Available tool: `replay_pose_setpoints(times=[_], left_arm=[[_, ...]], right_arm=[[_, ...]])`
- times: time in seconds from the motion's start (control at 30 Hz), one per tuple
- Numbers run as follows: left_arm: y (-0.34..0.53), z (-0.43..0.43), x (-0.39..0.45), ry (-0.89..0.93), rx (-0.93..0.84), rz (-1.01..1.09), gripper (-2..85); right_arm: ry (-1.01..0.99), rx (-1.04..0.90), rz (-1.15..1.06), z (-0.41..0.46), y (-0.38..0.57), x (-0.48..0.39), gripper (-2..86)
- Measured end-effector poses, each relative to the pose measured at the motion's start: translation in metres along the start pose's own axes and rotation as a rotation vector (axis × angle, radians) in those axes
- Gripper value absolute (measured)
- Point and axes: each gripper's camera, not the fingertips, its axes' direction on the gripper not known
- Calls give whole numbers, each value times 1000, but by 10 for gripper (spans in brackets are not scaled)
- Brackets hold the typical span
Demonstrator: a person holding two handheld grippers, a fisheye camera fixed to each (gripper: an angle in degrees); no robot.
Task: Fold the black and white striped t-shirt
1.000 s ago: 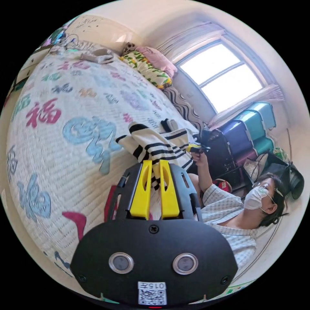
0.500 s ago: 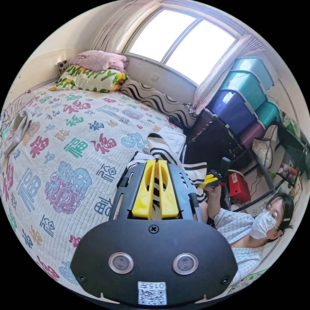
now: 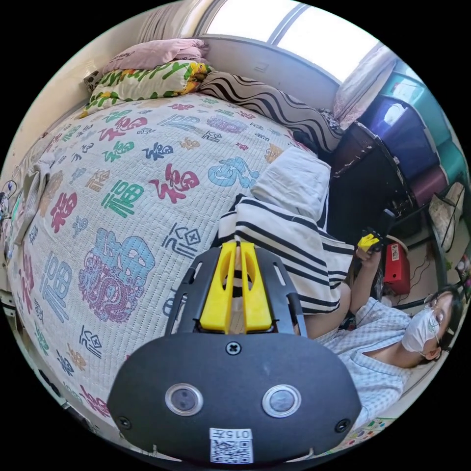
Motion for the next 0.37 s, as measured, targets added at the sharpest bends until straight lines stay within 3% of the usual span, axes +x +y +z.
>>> replay_pose_setpoints(times=[0.17, 0.23, 0.37], left_arm=[[16, -2, 11, -11, 57, -22, 79], [25, 6, 6, 84, 73, -53, 145], [30, 50, -3, 183, -35, -112, 159]], right_arm=[[19, -50, -4, 19, -4, 1, 146], [33, -114, 35, 38, -6, 11, 158], [48, -150, 86, 69, -10, 22, 134]])
